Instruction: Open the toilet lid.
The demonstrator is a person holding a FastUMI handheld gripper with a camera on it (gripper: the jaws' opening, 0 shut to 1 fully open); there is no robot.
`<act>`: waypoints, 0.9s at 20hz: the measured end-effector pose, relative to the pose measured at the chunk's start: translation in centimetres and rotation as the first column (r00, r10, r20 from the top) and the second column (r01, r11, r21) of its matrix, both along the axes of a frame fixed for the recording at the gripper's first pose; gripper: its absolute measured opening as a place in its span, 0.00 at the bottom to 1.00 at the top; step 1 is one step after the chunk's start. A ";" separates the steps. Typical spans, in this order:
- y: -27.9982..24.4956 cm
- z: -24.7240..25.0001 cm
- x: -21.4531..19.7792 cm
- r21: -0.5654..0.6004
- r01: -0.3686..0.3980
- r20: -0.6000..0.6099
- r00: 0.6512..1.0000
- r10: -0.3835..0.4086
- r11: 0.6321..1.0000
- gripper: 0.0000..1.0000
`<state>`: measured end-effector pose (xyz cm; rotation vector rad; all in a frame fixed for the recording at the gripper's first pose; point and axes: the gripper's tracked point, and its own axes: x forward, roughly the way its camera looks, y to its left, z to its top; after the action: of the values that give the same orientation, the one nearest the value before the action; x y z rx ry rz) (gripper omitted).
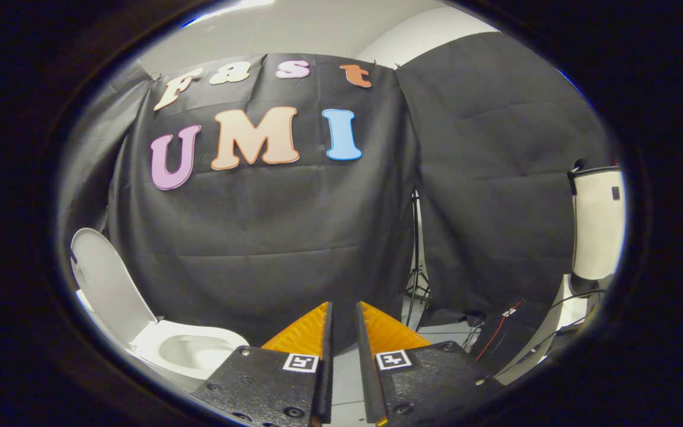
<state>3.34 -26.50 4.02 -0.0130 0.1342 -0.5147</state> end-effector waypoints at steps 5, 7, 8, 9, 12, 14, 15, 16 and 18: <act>-1.2 -0.2 1.1 -0.044 -0.061 -0.062 0.996 0.059 0.997 0.21; -1.4 0.1 1.1 -0.071 -0.109 -0.071 0.992 0.104 0.992 0.22; -1.2 0.5 1.1 -0.089 -0.140 -0.072 0.988 0.134 0.986 0.22; -1.4 0.8 1.4 -0.103 -0.168 -0.071 0.984 0.162 0.980 0.22; -2.3 0.4 1.6 -0.118 -0.212 -0.126 0.972 0.197 0.970 0.23; -2.7 -0.2 1.7 -0.100 -0.221 -0.148 0.967 0.205 0.970 0.24; -2.9 -0.6 1.2 -0.102 -0.214 -0.172 0.966 0.195 0.971 0.23; -2.8 -0.9 0.9 -0.102 -0.215 -0.186 0.963 0.194 0.971 0.23; -2.5 -0.9 0.7 -0.098 -0.236 -0.183 0.959 0.215 0.967 0.23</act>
<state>4.07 -29.04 3.11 -0.1881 0.2663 -0.2912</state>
